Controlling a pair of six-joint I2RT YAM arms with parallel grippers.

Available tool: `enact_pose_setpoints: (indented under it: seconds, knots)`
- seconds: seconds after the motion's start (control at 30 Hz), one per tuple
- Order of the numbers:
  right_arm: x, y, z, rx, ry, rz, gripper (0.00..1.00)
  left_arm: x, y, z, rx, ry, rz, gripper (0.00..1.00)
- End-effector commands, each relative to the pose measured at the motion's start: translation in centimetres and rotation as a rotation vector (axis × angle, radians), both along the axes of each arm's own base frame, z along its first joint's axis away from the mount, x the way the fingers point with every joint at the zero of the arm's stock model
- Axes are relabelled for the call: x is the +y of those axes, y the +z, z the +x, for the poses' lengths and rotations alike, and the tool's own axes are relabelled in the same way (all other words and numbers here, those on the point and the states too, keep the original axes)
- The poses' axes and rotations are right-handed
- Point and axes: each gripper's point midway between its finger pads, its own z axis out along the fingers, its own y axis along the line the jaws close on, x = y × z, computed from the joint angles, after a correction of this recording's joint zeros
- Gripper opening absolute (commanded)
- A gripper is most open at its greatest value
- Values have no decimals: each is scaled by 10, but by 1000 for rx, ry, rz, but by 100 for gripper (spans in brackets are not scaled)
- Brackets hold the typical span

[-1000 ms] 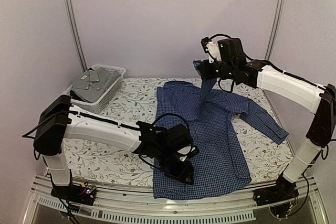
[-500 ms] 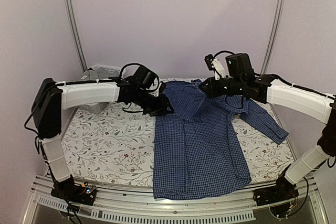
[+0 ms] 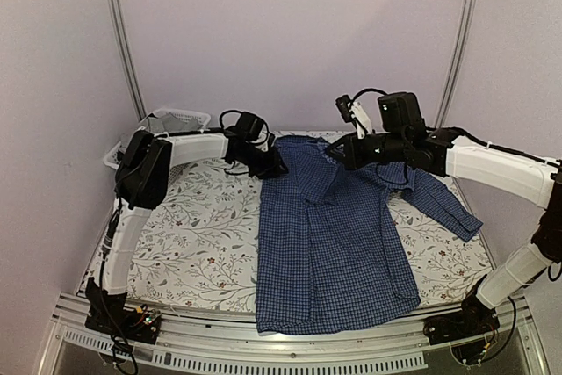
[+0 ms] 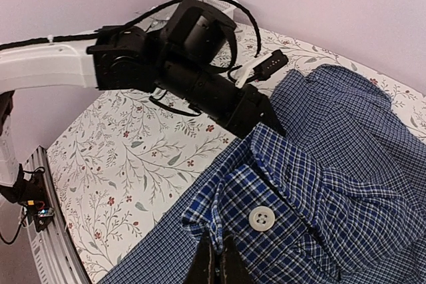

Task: Fold and stack the long sleeve shirts
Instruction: Fold the sleeve at the center of the board.

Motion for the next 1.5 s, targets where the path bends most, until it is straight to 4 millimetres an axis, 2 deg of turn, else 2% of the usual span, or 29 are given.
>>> enact_pose_setpoints:
  seconds: [0.0,0.07,0.1,0.23,0.43,0.57,0.73,0.83,1.03,1.1,1.17,1.23,1.27,1.4,1.47]
  knots:
    - [24,13,-24,-8,161,65,0,27,-24,31,42,55,-19,33]
    - [34,9,-33,14,217,73,0,35,-37,39,67,68,-15,33]
    - [40,6,-38,28,242,73,0,37,-37,45,63,72,-18,33]
    - [64,-17,-52,90,334,47,0,54,-56,58,93,107,5,33]
    - [88,-46,-70,182,444,6,0,70,-66,74,113,122,-14,34]
    - [95,-64,-89,252,509,-1,0,79,-64,85,105,129,-30,34]
    - [100,-107,-119,361,571,-90,0,82,-55,87,93,104,-53,34]
    - [98,-131,-136,419,592,-125,0,81,-46,86,82,88,-59,35]
    - [91,-157,-166,495,612,-161,0,77,-20,83,49,59,-81,36]
    - [85,-163,-170,509,598,-173,5,74,-10,83,33,48,-89,37]
    - [78,-167,-170,510,573,-191,18,72,1,82,14,31,-96,39]
    - [71,-169,-170,504,544,-209,23,68,14,80,-8,10,-98,41]
    - [68,-166,-169,490,528,-210,27,65,20,78,-19,-4,-98,42]
    - [60,-150,-160,430,459,-209,53,58,46,67,-50,-36,-93,45]
    - [59,-140,-154,408,418,-199,56,57,59,58,-62,-44,-95,46]
